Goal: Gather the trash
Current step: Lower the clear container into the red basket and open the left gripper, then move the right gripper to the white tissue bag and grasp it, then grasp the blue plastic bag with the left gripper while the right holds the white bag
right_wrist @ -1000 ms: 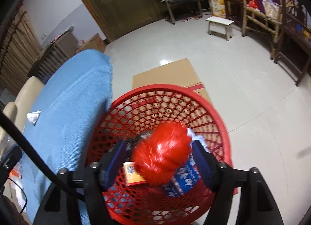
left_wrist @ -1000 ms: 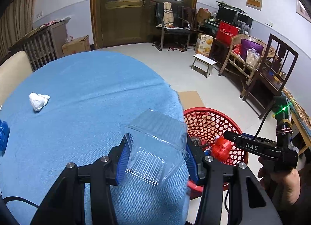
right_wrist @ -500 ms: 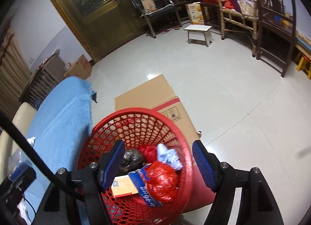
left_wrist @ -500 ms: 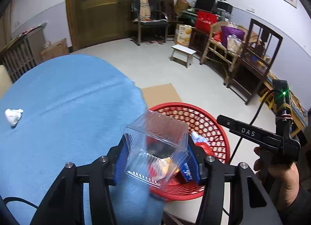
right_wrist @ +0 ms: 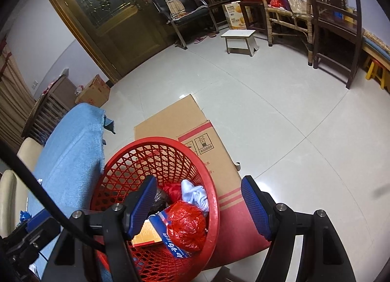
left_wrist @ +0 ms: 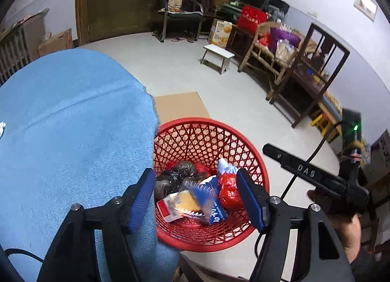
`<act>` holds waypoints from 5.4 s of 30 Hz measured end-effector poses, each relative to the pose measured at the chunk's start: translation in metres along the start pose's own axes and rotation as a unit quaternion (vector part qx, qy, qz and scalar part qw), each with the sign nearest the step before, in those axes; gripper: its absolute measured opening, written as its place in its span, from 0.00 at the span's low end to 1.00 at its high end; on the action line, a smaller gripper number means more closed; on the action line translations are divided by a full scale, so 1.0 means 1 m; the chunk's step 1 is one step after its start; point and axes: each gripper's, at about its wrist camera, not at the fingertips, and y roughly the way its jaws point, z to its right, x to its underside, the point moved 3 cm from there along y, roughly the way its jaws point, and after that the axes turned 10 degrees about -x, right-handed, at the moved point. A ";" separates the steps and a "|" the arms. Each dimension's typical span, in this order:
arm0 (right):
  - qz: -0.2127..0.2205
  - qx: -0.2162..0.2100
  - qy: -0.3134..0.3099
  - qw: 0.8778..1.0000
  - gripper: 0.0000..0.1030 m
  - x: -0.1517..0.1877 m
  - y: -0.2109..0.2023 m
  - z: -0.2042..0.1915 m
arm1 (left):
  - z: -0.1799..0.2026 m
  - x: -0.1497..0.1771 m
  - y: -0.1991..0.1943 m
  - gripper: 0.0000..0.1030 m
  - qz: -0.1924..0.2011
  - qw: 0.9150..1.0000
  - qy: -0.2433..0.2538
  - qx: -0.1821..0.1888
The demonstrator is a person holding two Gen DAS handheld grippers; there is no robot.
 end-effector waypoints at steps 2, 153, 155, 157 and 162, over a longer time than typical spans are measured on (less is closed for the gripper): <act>0.000 -0.004 -0.001 1.000 0.73 0.001 0.000 -0.002 | -0.003 -0.001 -0.003 0.70 0.000 1.000 -0.011 0.009; -0.169 -0.259 -0.343 0.887 0.39 0.166 0.087 -0.387 | -0.331 0.127 -0.126 0.62 0.045 0.889 -0.351 -0.291; -0.168 -0.260 -0.341 0.888 0.39 0.167 0.083 -0.383 | -0.327 0.130 -0.126 0.62 0.045 0.889 -0.351 -0.289; -0.169 -0.260 -0.338 0.889 0.39 0.168 0.079 -0.379 | -0.322 0.132 -0.126 0.62 0.043 0.891 -0.352 -0.283; -0.170 -0.258 -0.334 0.891 0.39 0.170 0.074 -0.369 | -0.310 0.134 -0.122 0.62 0.039 0.896 -0.347 -0.274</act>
